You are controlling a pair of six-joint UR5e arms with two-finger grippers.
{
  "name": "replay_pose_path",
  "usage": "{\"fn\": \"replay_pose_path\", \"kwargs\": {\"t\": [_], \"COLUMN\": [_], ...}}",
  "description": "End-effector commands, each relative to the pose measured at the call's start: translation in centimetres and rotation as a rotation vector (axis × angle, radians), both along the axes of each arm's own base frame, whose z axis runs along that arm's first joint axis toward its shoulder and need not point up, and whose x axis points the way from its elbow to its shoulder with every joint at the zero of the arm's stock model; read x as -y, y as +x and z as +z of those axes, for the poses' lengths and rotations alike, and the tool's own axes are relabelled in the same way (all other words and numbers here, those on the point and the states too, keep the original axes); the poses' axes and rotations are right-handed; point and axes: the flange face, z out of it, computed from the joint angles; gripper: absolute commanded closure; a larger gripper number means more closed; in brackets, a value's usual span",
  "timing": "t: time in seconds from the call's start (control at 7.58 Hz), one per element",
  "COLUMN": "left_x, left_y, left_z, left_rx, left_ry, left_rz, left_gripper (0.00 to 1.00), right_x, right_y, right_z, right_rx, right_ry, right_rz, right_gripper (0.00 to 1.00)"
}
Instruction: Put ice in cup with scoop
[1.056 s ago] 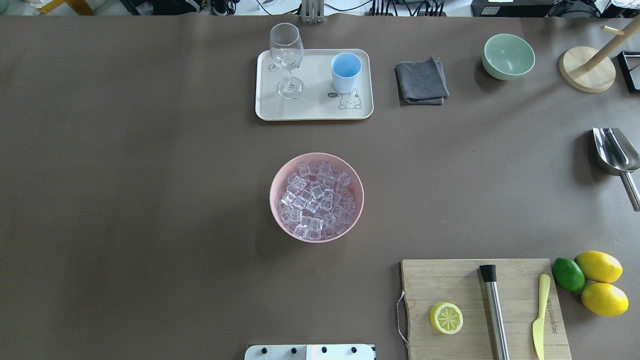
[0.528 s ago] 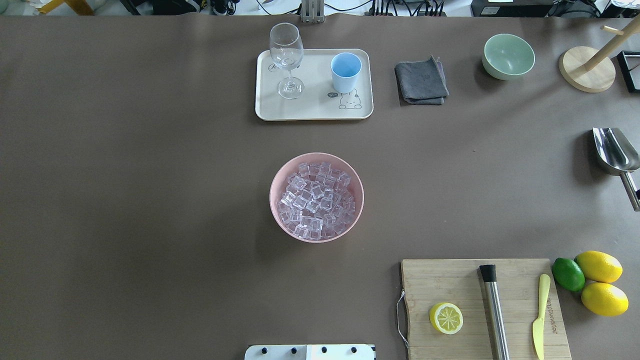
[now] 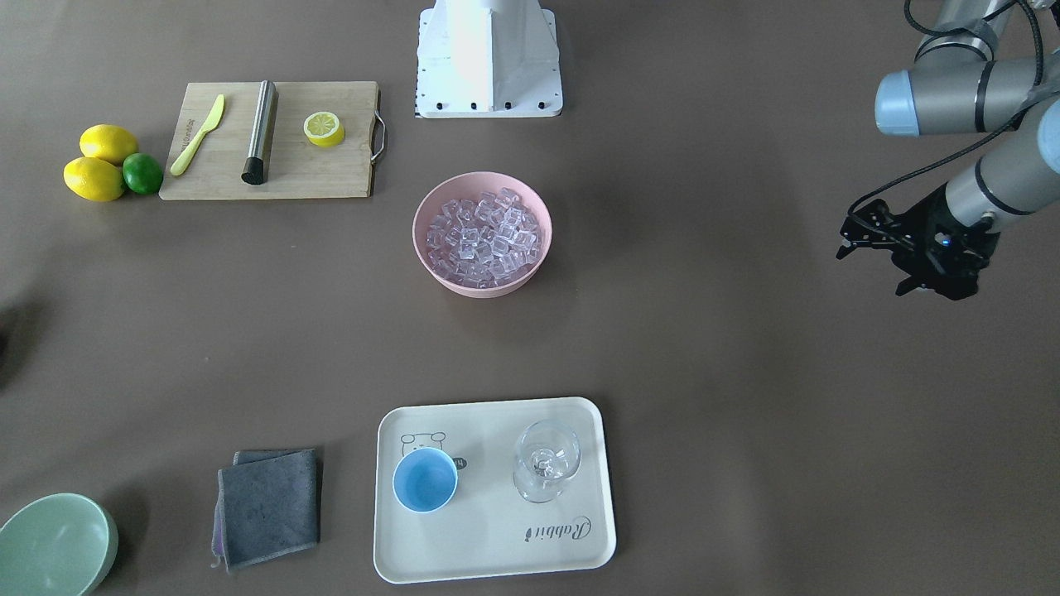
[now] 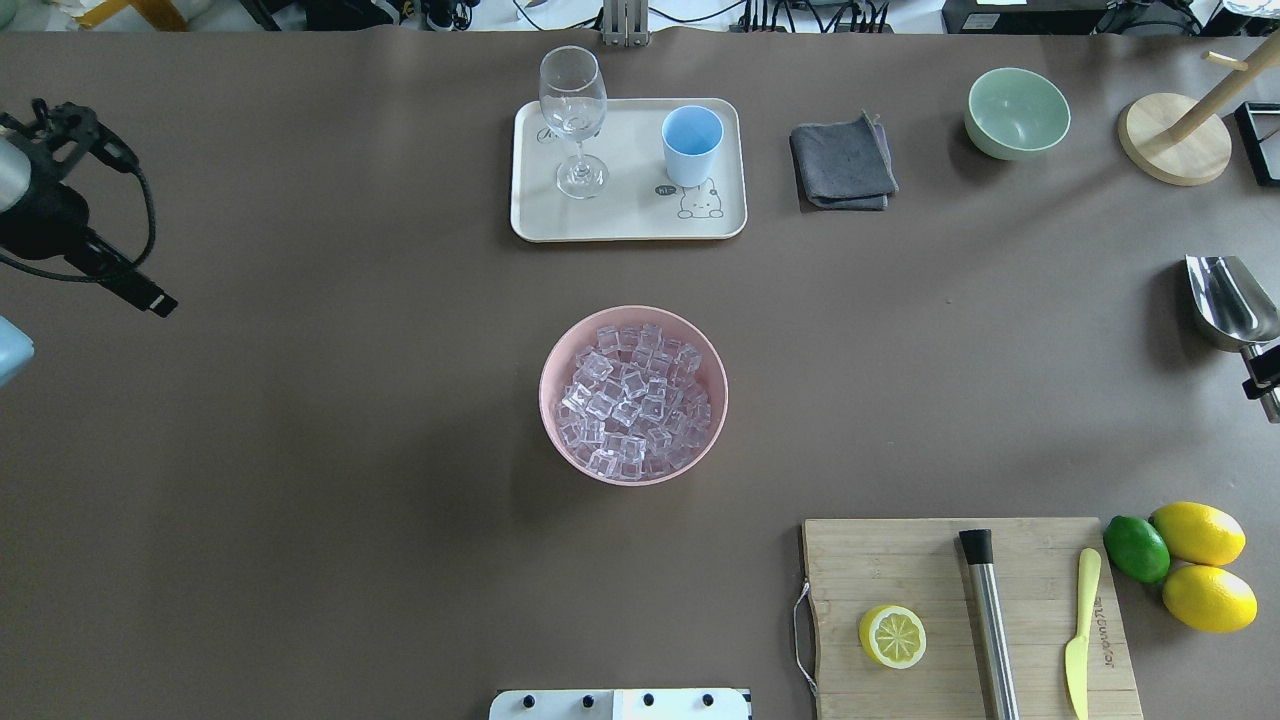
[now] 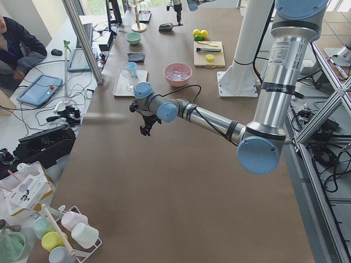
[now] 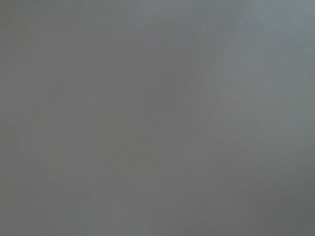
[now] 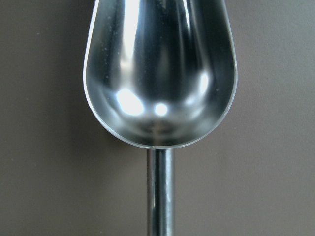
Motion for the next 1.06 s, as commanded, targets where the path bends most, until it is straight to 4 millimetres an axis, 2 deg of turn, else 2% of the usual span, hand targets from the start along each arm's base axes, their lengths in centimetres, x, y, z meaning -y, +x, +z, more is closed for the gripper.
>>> {"fn": "replay_pose_path", "kwargs": {"t": [0.0,0.13,0.26,0.4,0.53,0.66,0.79,0.92], "left_x": [-2.3,-4.3,-5.5,-6.1,-6.3,-6.4,-6.9,-7.7], "left_y": [10.6,15.0,16.8,17.6,17.7,18.0,18.5,18.1], "left_z": [-6.1,-7.8,-8.8,-9.4,-9.8,-10.0,-10.5,-10.5], "left_rx": [-0.055,-0.055,-0.09,-0.121,-0.137,-0.143,-0.138,-0.191], "left_ry": [0.172,0.225,0.252,0.3,0.318,0.325,0.358,0.426], "left_rz": [0.145,0.188,0.2,0.207,0.209,0.213,0.208,0.21], "left_gripper": [0.02,0.02,0.02,0.02,0.02,0.02,0.02,0.02], "right_x": [0.2,1.0,1.4,1.8,2.0,1.8,1.7,1.6], "right_y": [-1.2,-1.5,-1.7,-1.9,-2.0,-2.1,-2.1,-2.1], "right_z": [1.0,0.9,0.6,0.8,0.6,0.9,1.6,1.8], "right_rx": [-0.008,-0.007,-0.007,-0.008,-0.009,-0.016,-0.026,-0.027], "right_ry": [-0.015,-0.013,-0.008,-0.01,-0.026,-0.041,-0.05,-0.052], "right_rz": [-0.025,-0.024,-0.023,-0.024,-0.005,0.005,0.004,0.003], "right_gripper": [0.0,0.01,0.02,0.08,0.42,0.63,0.79,0.79]}}
